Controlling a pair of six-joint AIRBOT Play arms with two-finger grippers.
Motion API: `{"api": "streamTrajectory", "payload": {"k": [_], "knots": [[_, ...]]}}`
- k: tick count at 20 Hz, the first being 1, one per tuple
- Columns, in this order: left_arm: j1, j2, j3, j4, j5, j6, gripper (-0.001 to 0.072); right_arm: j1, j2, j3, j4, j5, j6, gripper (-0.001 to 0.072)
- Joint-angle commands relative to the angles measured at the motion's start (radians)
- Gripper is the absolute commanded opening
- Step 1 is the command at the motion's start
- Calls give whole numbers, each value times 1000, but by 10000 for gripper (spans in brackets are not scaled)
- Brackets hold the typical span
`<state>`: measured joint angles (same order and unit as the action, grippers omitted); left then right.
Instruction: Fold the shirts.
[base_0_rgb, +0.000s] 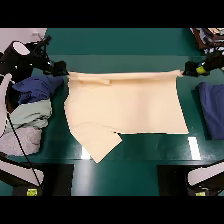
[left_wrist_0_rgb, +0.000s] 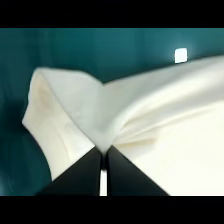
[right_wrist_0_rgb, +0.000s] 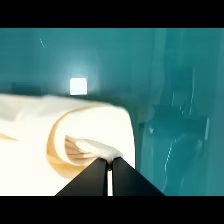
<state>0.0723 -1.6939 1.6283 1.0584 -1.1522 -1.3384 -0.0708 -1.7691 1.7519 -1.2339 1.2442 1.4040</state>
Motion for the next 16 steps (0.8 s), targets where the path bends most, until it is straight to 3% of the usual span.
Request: {"api": "streamTrajectory", "payload": {"k": [1,8,10,11,12,13,16], "knots": [[0,-1,-82,19,-35,2,22,14,26,-137,5,-26,0,18],[0,-1,-224,20,2,2,23,51,35,-244,38,-56,2,20],[0,0,-224,20,-8,-56,27,50,35,-237,37,-40,35,21],[0,1,-224,20,-10,-74,34,42,38,-237,37,-30,44,42],[0,2,-223,19,-19,-77,34,32,42,-237,37,-15,44,204],[0,2,-215,21,-46,-77,34,23,49,-237,37,8,43,322],[11,2,-174,23,-137,-77,35,-25,97,-238,34,58,42,322]]}}
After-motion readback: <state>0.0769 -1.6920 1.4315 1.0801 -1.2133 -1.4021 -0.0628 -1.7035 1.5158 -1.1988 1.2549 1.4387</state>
